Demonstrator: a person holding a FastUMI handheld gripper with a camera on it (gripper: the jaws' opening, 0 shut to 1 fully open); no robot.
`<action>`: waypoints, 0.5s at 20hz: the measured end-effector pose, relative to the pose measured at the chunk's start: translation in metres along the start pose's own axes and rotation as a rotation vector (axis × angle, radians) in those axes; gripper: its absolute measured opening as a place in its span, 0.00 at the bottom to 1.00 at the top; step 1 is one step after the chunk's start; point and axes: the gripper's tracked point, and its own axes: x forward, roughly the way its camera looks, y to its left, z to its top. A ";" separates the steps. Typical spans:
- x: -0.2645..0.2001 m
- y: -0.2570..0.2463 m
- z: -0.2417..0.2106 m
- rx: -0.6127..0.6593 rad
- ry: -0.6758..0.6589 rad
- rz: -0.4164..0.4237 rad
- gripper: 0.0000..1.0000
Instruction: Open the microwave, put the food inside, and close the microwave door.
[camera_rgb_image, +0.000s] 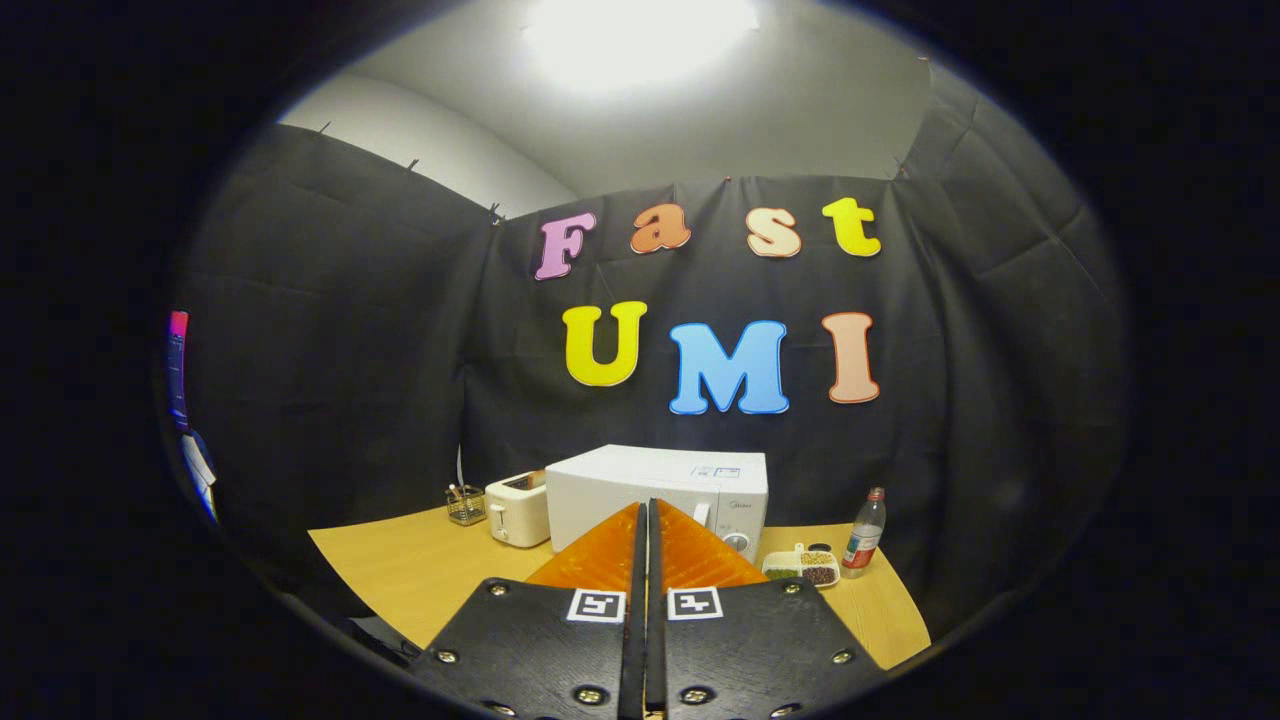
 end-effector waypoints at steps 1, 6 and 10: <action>-0.001 -0.003 -0.001 0.006 0.001 -0.008 0.01; -0.009 -0.016 0.015 0.038 -0.048 -0.040 0.01; -0.007 -0.010 0.019 0.070 -0.058 -0.020 0.58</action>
